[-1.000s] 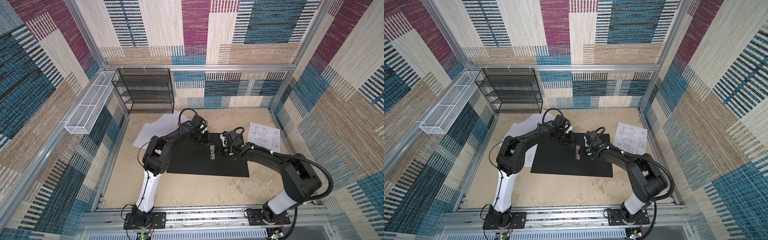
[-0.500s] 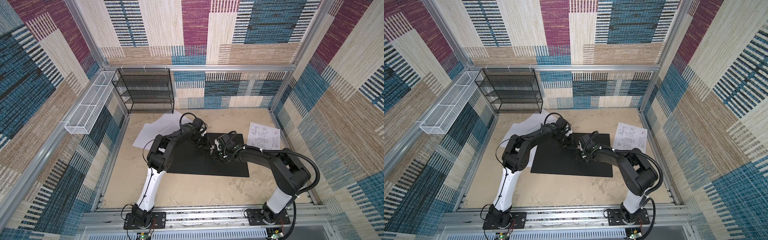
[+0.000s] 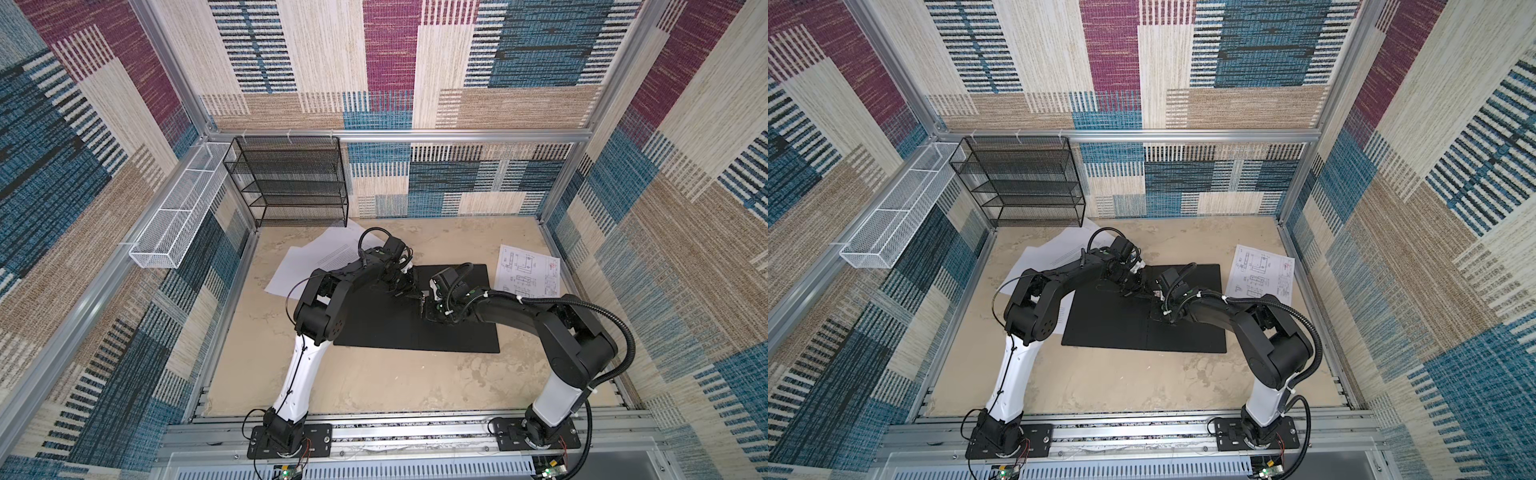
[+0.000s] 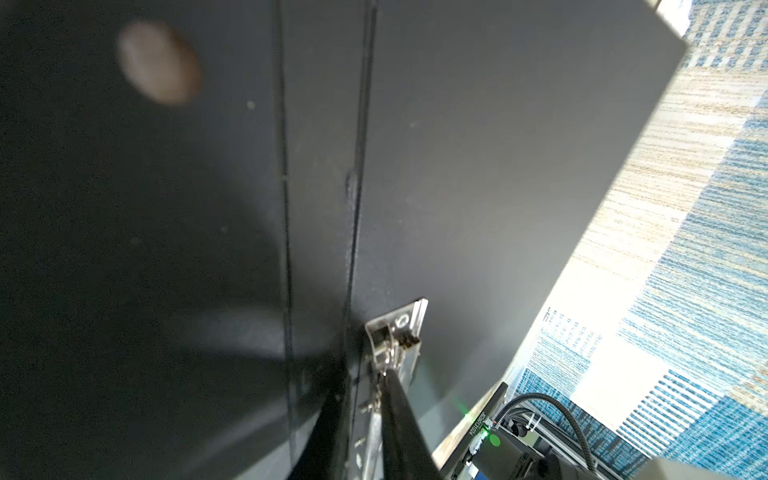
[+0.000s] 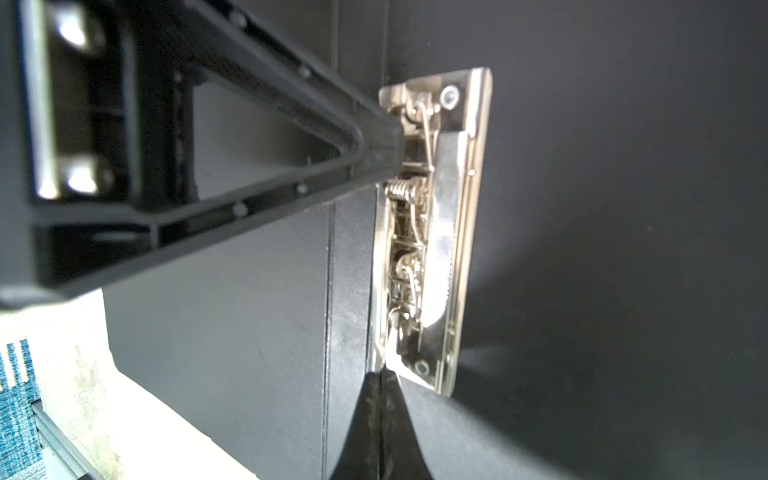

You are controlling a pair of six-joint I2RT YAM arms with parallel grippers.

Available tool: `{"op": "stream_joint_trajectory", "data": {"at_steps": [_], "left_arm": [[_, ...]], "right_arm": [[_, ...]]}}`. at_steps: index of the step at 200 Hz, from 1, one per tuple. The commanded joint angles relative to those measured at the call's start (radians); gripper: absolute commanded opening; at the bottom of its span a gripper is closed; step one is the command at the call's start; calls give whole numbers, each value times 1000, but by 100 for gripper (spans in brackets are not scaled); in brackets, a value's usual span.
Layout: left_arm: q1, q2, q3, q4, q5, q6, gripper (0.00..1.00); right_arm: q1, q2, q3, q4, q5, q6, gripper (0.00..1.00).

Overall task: Put the files into the folder
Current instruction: 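Pull the clip lever up with the right gripper while the left gripper steadies the folder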

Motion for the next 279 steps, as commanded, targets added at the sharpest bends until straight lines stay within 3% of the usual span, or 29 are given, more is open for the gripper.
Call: {"op": "stream_joint_trajectory", "data": {"at_steps": [1, 59, 105, 135, 152, 163, 182, 207, 233, 242, 255, 279], "left_arm": [[0, 26, -13, -72, -109, 14, 17], [6, 53, -21, -92, -135, 26, 16], [16, 57, -36, -82, -139, 12, 16], [19, 43, -56, -50, -111, -8, 16], [23, 24, -68, -2, -25, -40, 18], [28, 5, -74, 47, 26, -72, 21], [37, -14, -41, 87, 94, -113, 27], [52, -25, 20, 80, 137, -141, 29], [76, -56, 11, 154, 201, -203, 33], [84, -77, -10, 194, 218, -227, 34], [96, -114, -41, 223, 228, -245, 34], [103, -192, -138, 232, 215, -233, 29]], "right_arm": [[1, 15, -9, 2, 54, 2, 0], [2, 36, -46, 4, 115, 44, 0], [1, -76, -24, -39, 163, 49, 0], [1, -105, -2, -24, 124, 29, 0], [1, -97, 14, 3, 88, 19, 0], [1, -86, 37, 6, 84, 10, 11], [1, -92, 76, -10, 100, 1, 20], [1, -131, 103, -57, 142, -2, 36], [0, -193, 80, -82, 150, -4, 44], [1, -212, 69, -92, 146, -6, 39], [1, -244, 34, -94, 135, -4, 20], [1, -269, -33, -76, 76, -3, 4]]}}
